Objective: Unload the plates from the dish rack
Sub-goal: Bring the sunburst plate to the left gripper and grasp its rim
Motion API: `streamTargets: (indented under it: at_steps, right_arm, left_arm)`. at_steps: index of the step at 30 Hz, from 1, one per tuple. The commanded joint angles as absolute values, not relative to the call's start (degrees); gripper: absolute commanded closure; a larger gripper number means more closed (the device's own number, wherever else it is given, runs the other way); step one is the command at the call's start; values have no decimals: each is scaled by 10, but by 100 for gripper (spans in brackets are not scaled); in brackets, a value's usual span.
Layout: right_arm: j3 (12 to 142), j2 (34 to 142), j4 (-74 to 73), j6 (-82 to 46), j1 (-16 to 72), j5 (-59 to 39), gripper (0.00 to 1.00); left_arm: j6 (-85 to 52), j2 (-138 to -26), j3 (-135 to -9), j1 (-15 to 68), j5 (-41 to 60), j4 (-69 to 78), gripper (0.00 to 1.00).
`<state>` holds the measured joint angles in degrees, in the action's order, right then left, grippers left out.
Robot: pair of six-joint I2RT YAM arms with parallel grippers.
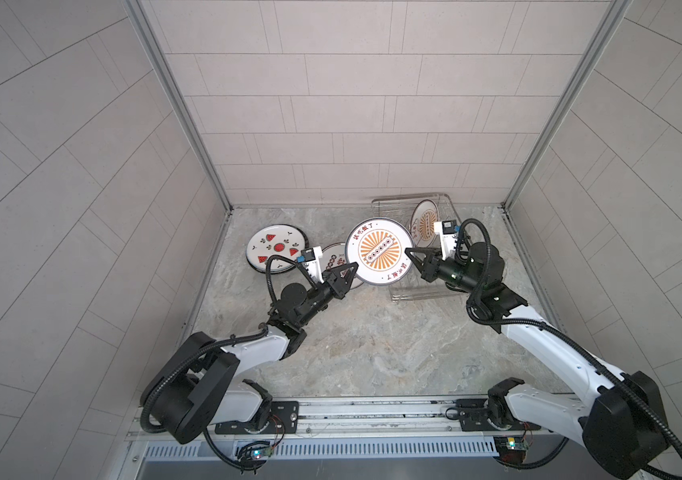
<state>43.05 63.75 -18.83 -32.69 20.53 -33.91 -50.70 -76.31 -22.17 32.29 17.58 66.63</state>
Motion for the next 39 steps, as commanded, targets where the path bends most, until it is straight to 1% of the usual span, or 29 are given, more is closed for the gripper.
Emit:
streamTargets:
  at_steps: [1, 8, 10, 12, 13, 18, 20, 23, 27, 30, 31, 32, 33, 34, 35, 39]
  right_arm:
    - [439, 624, -204, -310, 210, -337, 100]
    - [446, 630, -192, -298, 223, -346, 100]
    - [446, 631, -189, -297, 225, -342, 100]
    - [447, 632, -184, -293, 225, -340, 100]
    - [447, 632, -184, -292, 225, -338, 100]
    - [452, 639, -174, -290, 225, -334, 100]
    - [456, 642, -167, -288, 227, -330, 93]
    - [461, 648, -160, -286, 228, -326, 84]
    - [463, 652, -159, -283, 229, -320, 78]
    - [466, 653, -152, -279, 229, -319, 76]
    - [466, 653, -151, -277, 229, -319, 73]
    - [466, 652, -150, -275, 229, -318, 67]
    - [466, 652, -148, -273, 229, -318, 55]
    - [466, 652, -142, -272, 230, -312, 36]
    - [468, 651, -134, -271, 232, -303, 26]
    - [474, 654, -112, -266, 234, -279, 7]
  left_arm:
    - [-512, -768, -233, 326, 180, 685, 78]
    - [-516, -769, -235, 326, 180, 685, 79]
    - [-519, -769, -235, 326, 179, 685, 82]
    - [-520, -769, -235, 326, 181, 684, 88]
    - [-520, -769, -235, 326, 181, 682, 90]
    - [-524, -770, -234, 326, 175, 681, 93]
    - [-524, -770, -235, 326, 176, 680, 98]
    - [-525, -767, -236, 326, 173, 676, 100]
    - [-521, -763, -235, 325, 161, 669, 100]
    - [-522, -763, -238, 324, 158, 664, 100]
    - [-522, -764, -238, 324, 158, 664, 100]
    - [-523, -765, -237, 324, 156, 664, 100]
    - [-524, -765, -237, 323, 151, 664, 100]
    - [-526, -767, -236, 322, 147, 663, 100]
    - [-529, -769, -236, 320, 146, 663, 100]
    - [-531, -772, -234, 316, 139, 663, 100]
